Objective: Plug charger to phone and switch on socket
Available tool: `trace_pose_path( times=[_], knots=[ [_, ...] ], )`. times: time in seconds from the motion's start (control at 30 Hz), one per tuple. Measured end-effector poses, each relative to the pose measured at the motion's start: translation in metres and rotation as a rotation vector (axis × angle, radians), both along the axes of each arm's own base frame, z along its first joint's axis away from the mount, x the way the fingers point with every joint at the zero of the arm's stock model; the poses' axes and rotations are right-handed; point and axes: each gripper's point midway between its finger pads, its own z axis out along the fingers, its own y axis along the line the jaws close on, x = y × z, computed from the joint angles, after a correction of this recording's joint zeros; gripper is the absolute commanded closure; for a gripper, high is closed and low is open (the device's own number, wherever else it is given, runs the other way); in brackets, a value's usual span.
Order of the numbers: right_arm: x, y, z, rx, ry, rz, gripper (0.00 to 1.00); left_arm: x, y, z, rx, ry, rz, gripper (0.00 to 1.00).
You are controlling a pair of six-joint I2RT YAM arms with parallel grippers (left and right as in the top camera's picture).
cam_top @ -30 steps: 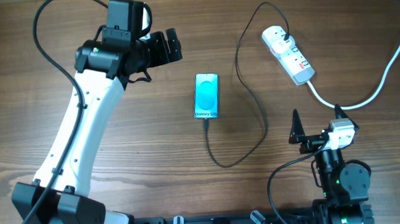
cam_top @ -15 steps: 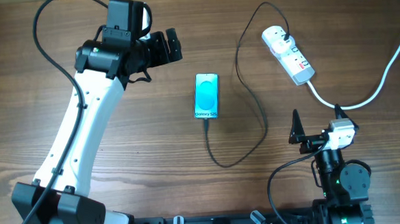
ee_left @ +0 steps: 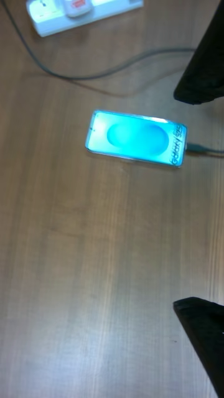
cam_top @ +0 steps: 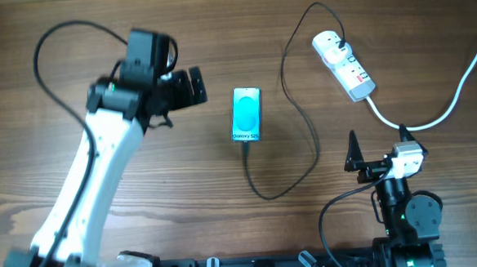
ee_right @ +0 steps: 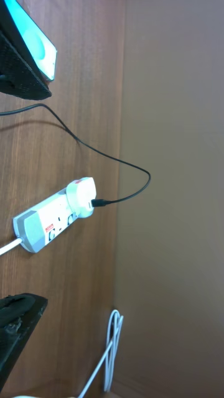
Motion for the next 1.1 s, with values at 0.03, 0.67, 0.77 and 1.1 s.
trace_pose_path(
  times=[0.03, 0.67, 0.77, 1.1],
  knots=[
    [0.000, 0.000, 0.000, 0.000, 0.000, 0.000, 0.00, -0.014, 0.005, -0.009, 0.002, -0.004, 0.004, 0.00],
    [0.000, 0.000, 0.000, 0.000, -0.002, 0.000, 0.00, -0.119, 0.071, -0.026, 0.005, -0.854, 0.043, 0.00],
    [0.000, 0.000, 0.000, 0.000, -0.002, 0.000, 0.00, -0.114, 0.079, -0.028, 0.011, -0.909, 0.077, 0.00],
    [0.000, 0.000, 0.000, 0.000, -0.002, 0.000, 0.00, -0.109, 0.096, -0.028, 0.047, -0.969, 0.130, 0.00]
  ],
)
